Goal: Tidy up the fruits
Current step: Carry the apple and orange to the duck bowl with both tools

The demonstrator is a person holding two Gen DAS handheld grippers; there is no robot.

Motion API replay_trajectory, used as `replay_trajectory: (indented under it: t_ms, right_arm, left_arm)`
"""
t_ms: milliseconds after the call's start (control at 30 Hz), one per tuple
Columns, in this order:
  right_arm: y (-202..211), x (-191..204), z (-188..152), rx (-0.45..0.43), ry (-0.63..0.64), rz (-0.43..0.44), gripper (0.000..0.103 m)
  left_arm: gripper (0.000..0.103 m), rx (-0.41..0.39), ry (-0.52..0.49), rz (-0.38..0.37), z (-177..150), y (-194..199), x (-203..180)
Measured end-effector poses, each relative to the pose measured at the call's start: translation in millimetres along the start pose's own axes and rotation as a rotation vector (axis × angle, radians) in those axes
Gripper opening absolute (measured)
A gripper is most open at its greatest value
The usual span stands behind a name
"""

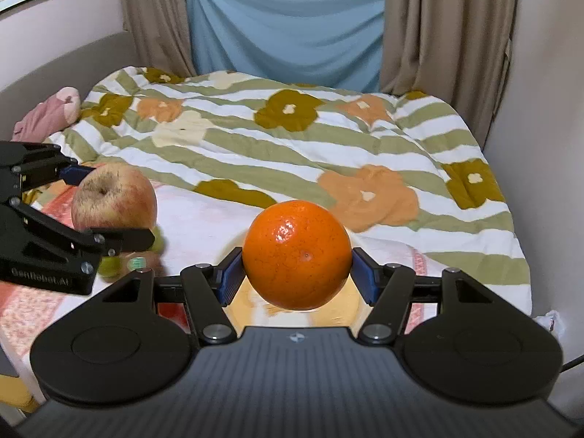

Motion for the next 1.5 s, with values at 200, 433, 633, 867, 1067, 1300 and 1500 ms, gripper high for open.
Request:
replay_trajectory:
  t_ms: [200, 433, 633, 867, 1067, 1300, 1500]
  right_arm:
    - [-34.9, -41.4, 9.4, 0.026, -0.012, 0.002, 0.077]
    - [-76.4, -65.9, 2.7, 0.076, -0.015, 0.010, 0.077]
    - [-95.3, -76.4, -5.6, 0.099, -0.043, 0.018, 0.077]
    - [-102.6, -80.6, -5.8, 0.107, -0.049, 0.022, 0.077]
    - [-101.4, -79.8, -2.2, 0.104, -0.044, 0.029, 0.077]
    - [-100.8, -71.0, -5.3, 0.105, -0.001, 0.048, 0.077]
    - [-115.2, -57.6, -19.0, 0.104, 0.133, 0.085, 0.077]
  left_arm:
    - [0.078, 0.035, 0.012, -0.025, 17.6, -62.4, -20.2]
    - [0.078, 0.085, 0.001, -0.010, 21.1, -125.7, -32.0]
    - [0.078, 0.113, -0.011, -0.008, 24.4, -156.4, -38.9]
    - [0.078, 0.136, -0.005, -0.016, 26.0, -168.5, -44.1]
    - [0.092, 0.089, -0.011, 0.009, 34.6, -151.4, -40.2]
    - [0.092, 0.100, 0.010, 0.031, 22.8, -125.3, -32.5]
    - [0.093, 0.121, 0.048, 0.069, 5.9, -105.1, -26.4]
Point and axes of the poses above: each gripper's, at about its wrist camera, not at the fingertips, and y roughly against the way its jaws point, x to its left, z to its top, the point moved 2 cm from there along -y, roughly the way its jaws point, and after that the axes turned 11 degrees about -y, right-handed, at the moved point
